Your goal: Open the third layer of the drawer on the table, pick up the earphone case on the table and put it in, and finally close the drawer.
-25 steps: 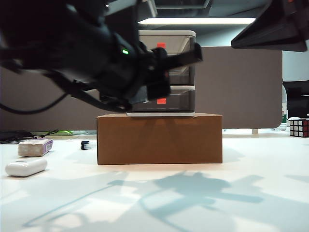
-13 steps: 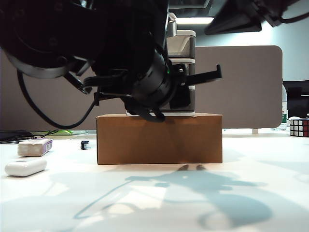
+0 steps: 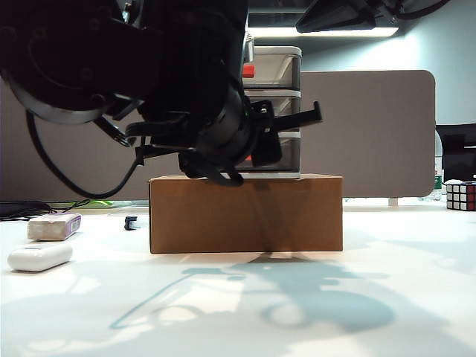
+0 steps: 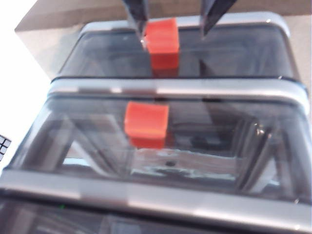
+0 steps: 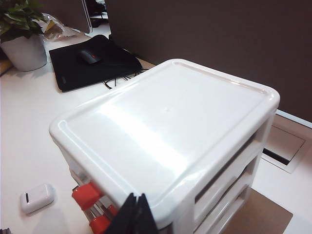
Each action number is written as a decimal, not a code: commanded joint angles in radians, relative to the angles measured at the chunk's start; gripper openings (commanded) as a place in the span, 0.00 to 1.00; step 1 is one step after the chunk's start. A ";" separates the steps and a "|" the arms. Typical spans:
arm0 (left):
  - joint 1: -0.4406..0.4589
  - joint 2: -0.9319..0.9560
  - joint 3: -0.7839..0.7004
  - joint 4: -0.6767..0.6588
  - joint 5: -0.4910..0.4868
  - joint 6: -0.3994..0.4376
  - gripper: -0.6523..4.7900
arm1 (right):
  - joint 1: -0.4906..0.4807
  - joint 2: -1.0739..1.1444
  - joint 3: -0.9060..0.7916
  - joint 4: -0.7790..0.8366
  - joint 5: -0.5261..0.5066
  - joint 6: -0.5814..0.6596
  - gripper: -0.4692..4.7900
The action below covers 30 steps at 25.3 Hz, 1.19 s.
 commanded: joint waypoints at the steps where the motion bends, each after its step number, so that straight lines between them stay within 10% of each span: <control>1: -0.001 -0.002 0.018 0.006 0.010 -0.003 0.36 | 0.002 -0.002 0.006 0.013 -0.005 -0.003 0.08; 30: 0.007 0.048 0.096 -0.081 -0.058 -0.003 0.32 | 0.003 -0.001 0.007 0.003 -0.005 -0.026 0.08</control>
